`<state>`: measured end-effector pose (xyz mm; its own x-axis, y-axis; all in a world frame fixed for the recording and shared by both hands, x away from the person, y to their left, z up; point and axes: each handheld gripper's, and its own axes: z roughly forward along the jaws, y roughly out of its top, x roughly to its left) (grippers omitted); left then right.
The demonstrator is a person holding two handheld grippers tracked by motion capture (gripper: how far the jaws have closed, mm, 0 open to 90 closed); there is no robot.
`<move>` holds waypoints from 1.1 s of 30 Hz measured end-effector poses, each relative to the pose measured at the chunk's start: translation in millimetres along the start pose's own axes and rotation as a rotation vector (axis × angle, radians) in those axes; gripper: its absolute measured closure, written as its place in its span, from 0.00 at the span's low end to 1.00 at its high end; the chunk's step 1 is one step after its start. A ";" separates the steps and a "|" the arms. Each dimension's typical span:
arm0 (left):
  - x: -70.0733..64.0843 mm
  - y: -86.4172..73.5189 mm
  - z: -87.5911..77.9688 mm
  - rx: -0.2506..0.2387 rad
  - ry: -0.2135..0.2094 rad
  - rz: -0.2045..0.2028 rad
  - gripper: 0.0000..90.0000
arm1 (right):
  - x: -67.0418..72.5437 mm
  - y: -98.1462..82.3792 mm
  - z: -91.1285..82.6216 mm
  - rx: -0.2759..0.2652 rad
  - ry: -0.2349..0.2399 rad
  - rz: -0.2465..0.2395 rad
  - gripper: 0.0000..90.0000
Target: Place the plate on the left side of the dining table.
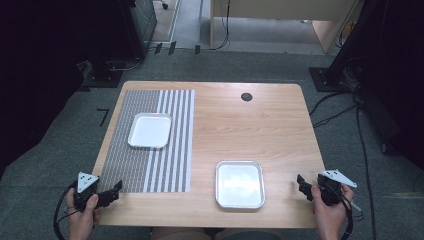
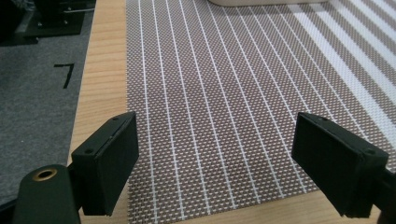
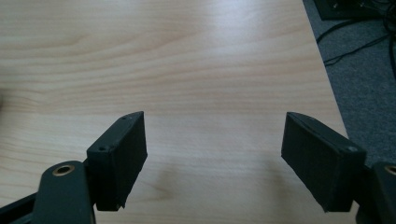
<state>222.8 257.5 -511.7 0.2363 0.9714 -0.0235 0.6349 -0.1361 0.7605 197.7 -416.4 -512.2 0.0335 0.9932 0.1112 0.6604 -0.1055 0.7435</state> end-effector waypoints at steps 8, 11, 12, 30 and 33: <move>-5.3 -1.9 5.5 0.047 0.006 0.032 0.16 | -2.7 -9.6 1.3 0.029 -0.013 -0.005 0.25; -5.6 -2.8 5.4 0.042 0.008 0.030 0.16 | 1.4 -10.3 1.6 0.037 -0.030 -0.026 0.24; -5.8 -3.1 5.4 0.040 0.010 0.029 0.16 | 2.7 -11.0 2.1 0.035 -0.039 -0.041 0.24; -5.6 -4.6 5.3 0.031 0.008 0.028 0.16 | 6.0 -14.9 3.7 0.025 -0.036 -0.077 0.16; -5.6 -4.5 5.3 0.031 0.008 0.027 0.16 | 6.1 -14.8 3.8 0.026 -0.037 -0.075 0.16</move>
<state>222.5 251.7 -518.5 0.2477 0.9688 0.0027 0.6508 -0.1684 0.7404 191.0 -408.7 -525.0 0.0106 0.9995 0.0307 0.6812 -0.0297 0.7315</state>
